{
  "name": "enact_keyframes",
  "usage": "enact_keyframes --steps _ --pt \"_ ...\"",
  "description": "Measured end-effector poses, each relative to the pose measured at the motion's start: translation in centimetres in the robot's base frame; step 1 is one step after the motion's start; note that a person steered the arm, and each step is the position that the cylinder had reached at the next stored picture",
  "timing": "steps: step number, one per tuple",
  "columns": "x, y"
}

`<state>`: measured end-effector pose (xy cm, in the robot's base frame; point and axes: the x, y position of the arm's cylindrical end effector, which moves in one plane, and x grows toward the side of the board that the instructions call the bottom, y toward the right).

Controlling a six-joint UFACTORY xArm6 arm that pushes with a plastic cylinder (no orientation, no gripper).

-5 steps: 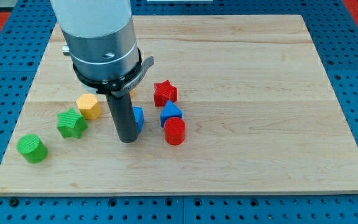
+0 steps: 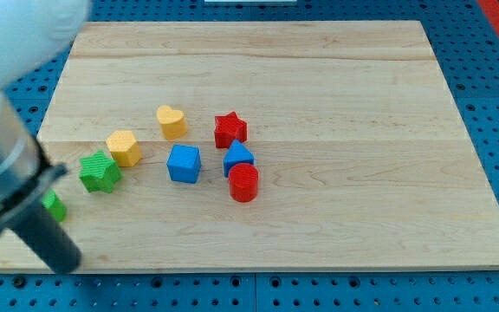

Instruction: Move the green circle near to the center of the board

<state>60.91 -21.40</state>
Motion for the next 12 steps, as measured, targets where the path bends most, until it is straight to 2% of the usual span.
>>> enact_keyframes --steps 1,2,3,4,7,8,10,11,12 --pt "-3.7 -1.9" --pt "-5.1 -5.2" --pt "-5.4 -5.5" --pt "-8.0 -5.5" --pt "-18.6 -4.7" --pt "-20.2 -8.2" --pt "-22.5 -3.7" --pt "-23.6 -4.5" --pt "-23.6 -2.9"
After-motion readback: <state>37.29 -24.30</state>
